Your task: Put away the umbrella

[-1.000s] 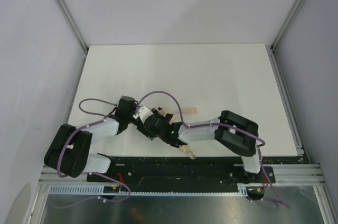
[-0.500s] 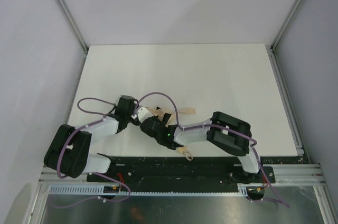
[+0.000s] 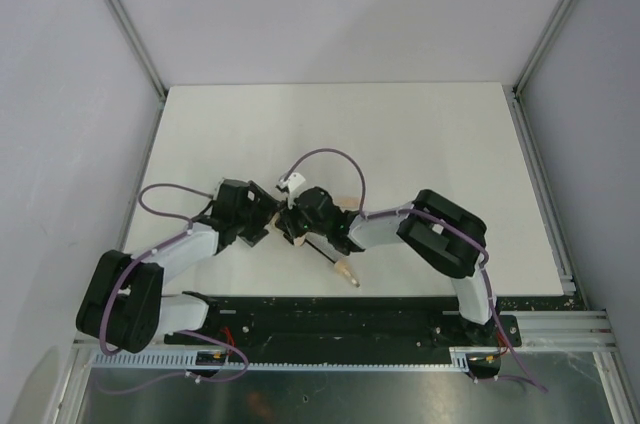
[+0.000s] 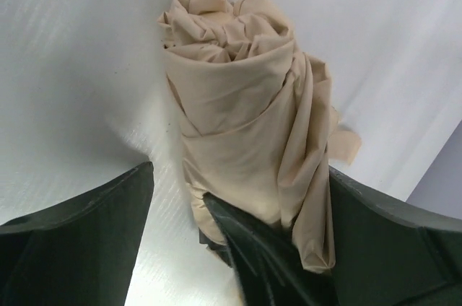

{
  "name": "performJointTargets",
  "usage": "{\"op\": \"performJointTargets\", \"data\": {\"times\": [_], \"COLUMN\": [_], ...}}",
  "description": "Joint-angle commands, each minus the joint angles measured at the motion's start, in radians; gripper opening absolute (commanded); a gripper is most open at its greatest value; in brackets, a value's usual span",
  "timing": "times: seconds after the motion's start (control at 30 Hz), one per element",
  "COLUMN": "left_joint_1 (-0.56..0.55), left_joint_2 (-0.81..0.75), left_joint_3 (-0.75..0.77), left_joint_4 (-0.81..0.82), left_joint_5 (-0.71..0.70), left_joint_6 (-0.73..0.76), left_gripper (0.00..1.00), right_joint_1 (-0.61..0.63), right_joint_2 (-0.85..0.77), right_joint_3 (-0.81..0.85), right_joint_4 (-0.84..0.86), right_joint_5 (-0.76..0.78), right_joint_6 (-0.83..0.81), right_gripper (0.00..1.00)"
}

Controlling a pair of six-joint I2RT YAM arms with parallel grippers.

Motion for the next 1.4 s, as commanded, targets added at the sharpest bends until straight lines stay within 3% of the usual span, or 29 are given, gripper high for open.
{"op": "performJointTargets", "data": {"times": [0.0,0.23,0.33,0.43,0.77,0.83,0.9,0.97,1.03,1.1,1.2,1.37], "left_joint_1": [0.002,0.007,0.008,0.008,0.0,-0.001,-0.003,-0.007,-0.012,-0.014,-0.016,-0.018], "left_joint_2": [-0.003,0.091,0.129,0.138,0.165,0.171,0.178,0.184,0.191,0.194,0.19,0.204], "left_joint_3": [-0.033,-0.027,-0.024,-0.047,-0.08,-0.084,-0.09,-0.095,-0.099,-0.101,-0.102,-0.102], "left_joint_4": [-0.116,-0.076,-0.059,-0.034,0.018,0.022,0.026,0.029,0.032,0.031,0.031,0.026], "left_joint_5": [-0.021,-0.03,-0.033,-0.06,-0.049,-0.05,-0.05,-0.047,-0.045,-0.045,-0.044,-0.003], "left_joint_6": [0.052,0.066,0.075,0.08,0.089,0.088,0.083,0.074,0.065,0.062,0.053,0.021], "left_gripper": [0.94,0.92,0.86,0.71,0.08,0.02,0.01,0.0,0.0,0.0,0.0,0.0], "right_joint_1": [-0.077,-0.158,-0.181,-0.21,-0.256,-0.262,-0.265,-0.265,-0.266,-0.262,-0.24,-0.124], "right_joint_2": [0.117,0.177,0.197,0.224,0.219,0.197,0.156,0.098,0.026,-0.055,-0.169,-0.271], "right_joint_3": [-0.093,-0.114,-0.125,-0.131,-0.131,-0.129,-0.119,-0.099,-0.081,-0.071,-0.058,-0.029], "right_joint_4": [-0.099,0.016,0.051,0.101,0.173,0.159,0.103,0.017,-0.074,-0.154,-0.253,-0.335], "right_joint_5": [-0.358,-0.605,-0.673,-0.754,-0.885,-0.881,-0.855,-0.807,-0.742,-0.666,-0.533,-0.18], "right_joint_6": [0.156,0.263,0.297,0.36,0.474,0.48,0.453,0.398,0.336,0.263,0.141,-0.07], "right_gripper": [0.0,0.0,0.0,0.0,0.0,0.07,0.22,0.41,0.71,0.86,0.95,0.99]}}
